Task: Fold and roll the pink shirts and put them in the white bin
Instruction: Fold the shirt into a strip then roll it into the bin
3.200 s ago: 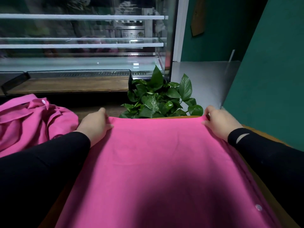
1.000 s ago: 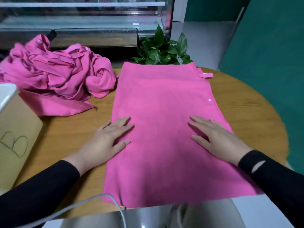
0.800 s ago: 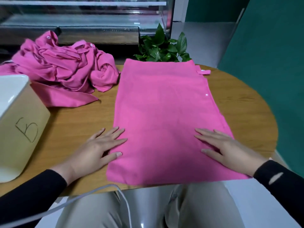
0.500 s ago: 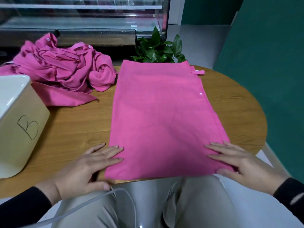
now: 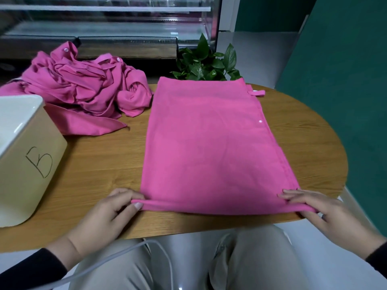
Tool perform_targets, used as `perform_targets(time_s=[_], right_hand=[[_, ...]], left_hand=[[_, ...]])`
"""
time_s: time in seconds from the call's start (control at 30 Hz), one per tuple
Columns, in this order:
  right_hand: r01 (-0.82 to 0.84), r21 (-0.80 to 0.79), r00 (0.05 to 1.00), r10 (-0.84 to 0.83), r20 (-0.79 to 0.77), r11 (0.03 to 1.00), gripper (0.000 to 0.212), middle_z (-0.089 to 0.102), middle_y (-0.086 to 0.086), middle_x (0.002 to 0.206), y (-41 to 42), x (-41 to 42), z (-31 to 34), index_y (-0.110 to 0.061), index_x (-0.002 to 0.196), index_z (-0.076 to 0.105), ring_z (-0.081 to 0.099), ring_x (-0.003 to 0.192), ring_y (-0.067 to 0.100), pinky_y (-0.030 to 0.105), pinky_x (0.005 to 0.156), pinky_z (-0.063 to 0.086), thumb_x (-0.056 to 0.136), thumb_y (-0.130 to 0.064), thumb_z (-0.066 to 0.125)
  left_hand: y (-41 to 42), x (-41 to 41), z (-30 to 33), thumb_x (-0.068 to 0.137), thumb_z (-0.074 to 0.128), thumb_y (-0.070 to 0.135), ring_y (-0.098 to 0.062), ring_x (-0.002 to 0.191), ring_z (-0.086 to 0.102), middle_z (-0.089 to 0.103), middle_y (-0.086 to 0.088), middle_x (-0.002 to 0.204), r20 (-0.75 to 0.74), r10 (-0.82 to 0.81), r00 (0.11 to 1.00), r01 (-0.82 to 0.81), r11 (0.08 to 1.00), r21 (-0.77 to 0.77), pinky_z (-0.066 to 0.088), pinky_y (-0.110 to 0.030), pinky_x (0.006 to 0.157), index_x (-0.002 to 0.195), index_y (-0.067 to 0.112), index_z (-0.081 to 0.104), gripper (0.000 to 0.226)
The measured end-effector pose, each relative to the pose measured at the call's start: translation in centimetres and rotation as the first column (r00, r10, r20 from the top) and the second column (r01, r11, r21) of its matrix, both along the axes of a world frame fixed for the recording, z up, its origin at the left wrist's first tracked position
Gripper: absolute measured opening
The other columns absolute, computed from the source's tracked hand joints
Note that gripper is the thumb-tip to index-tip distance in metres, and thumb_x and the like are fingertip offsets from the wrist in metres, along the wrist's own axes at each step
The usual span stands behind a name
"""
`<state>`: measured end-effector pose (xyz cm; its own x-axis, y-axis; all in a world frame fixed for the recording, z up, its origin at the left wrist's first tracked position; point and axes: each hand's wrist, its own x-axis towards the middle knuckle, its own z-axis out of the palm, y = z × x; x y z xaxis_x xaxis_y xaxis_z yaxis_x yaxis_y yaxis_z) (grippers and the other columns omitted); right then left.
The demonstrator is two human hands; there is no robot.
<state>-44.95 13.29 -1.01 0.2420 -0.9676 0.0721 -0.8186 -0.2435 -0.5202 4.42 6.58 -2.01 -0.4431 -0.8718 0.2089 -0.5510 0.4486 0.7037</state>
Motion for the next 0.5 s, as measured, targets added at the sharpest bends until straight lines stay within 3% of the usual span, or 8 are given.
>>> perform_targets(time_s=[0.1, 0.17, 0.2, 0.27, 0.33, 0.4, 0.5], right_hand=[[0.092, 0.026, 0.986, -0.094, 0.138, 0.995, 0.014, 0.071, -0.010, 0.089, -0.7, 0.8, 2.3, -0.043, 0.099, 0.069, 0.064, 0.089, 0.008, 0.021, 0.075, 0.046, 0.099, -0.040, 0.056], [0.108, 0.054, 0.957, -0.119, 0.265, 0.993, 0.023, 0.061, 0.002, 0.069, -1.5, 1.6, 3.7, -0.030, 0.086, 0.070, 0.053, 0.065, 0.022, 0.022, 0.058, 0.036, 0.098, -0.012, 0.061], [0.124, 0.052, 0.936, -0.134, 0.324, 0.991, 0.022, 0.057, 0.006, 0.065, -2.3, 2.2, 4.6, -0.025, 0.083, 0.070, 0.049, 0.061, 0.021, 0.021, 0.056, 0.032, 0.096, -0.010, 0.061], [0.156, 0.056, 0.903, -0.165, 0.396, 0.986, 0.015, 0.054, 0.015, 0.067, -3.6, 3.4, 5.5, -0.022, 0.086, 0.072, 0.046, 0.060, 0.015, 0.021, 0.055, 0.031, 0.094, -0.020, 0.060], [0.194, 0.082, 0.870, -0.210, 0.446, 0.977, 0.020, 0.059, 0.020, 0.074, -5.7, 4.3, 5.8, -0.024, 0.098, 0.074, 0.051, 0.062, 0.022, 0.025, 0.055, 0.034, 0.093, -0.032, 0.057], [0.237, 0.137, 0.836, -0.273, 0.476, 0.962, 0.020, 0.071, 0.010, 0.080, -8.3, 4.6, 5.3, -0.034, 0.107, 0.073, 0.063, 0.068, 0.022, 0.025, 0.057, 0.042, 0.098, -0.034, 0.055], [0.245, 0.191, 0.841, -0.307, 0.446, 0.950, 0.023, 0.076, -0.003, 0.082, -11.8, 4.6, 4.4, -0.038, 0.111, 0.071, 0.070, 0.068, 0.014, 0.018, 0.053, 0.047, 0.103, -0.031, 0.051]], left_hand=[[-0.6, -0.3, 2.2, 0.093, 0.059, 0.049, -0.004, 0.072, 0.055, 0.063, 0.004, 0.073, -0.194, 0.101, 0.976, -0.068, 0.983, 0.170, 0.041, -0.018, 0.068, 0.090, 0.028, 0.069, 0.023], [-1.7, -0.5, 3.6, 0.096, 0.064, 0.033, -0.006, 0.069, 0.053, 0.061, 0.001, 0.070, -0.280, 0.190, 0.941, -0.126, 0.964, 0.232, 0.039, -0.019, 0.065, 0.084, 0.021, 0.068, 0.017], [-2.6, -0.7, 4.1, 0.097, 0.062, 0.028, -0.007, 0.069, 0.052, 0.060, 0.000, 0.070, -0.313, 0.241, 0.919, -0.166, 0.955, 0.248, 0.039, -0.018, 0.064, 0.083, 0.017, 0.067, 0.018], [-4.0, -1.3, 4.5, 0.100, 0.058, 0.018, -0.007, 0.068, 0.050, 0.058, 0.003, 0.069, -0.335, 0.317, 0.887, -0.244, 0.939, 0.244, 0.037, -0.015, 0.061, 0.081, 0.011, 0.063, 0.020], [-5.9, -2.0, 4.2, 0.101, 0.055, 0.015, -0.003, 0.063, 0.048, 0.057, 0.008, 0.067, -0.311, 0.387, 0.868, -0.332, 0.918, 0.216, 0.036, -0.013, 0.057, 0.083, 0.010, 0.062, 0.020], [-8.1, -2.6, 3.5, 0.102, 0.054, 0.017, -0.001, 0.059, 0.045, 0.056, 0.011, 0.066, -0.300, 0.436, 0.848, -0.384, 0.897, 0.217, 0.036, -0.016, 0.055, 0.085, 0.012, 0.061, 0.019], [-11.5, -3.0, 2.2, 0.102, 0.054, 0.026, -0.008, 0.064, 0.051, 0.063, 0.006, 0.071, -0.199, 0.444, 0.874, -0.412, 0.893, 0.180, 0.044, -0.031, 0.067, 0.087, 0.015, 0.060, 0.020]])
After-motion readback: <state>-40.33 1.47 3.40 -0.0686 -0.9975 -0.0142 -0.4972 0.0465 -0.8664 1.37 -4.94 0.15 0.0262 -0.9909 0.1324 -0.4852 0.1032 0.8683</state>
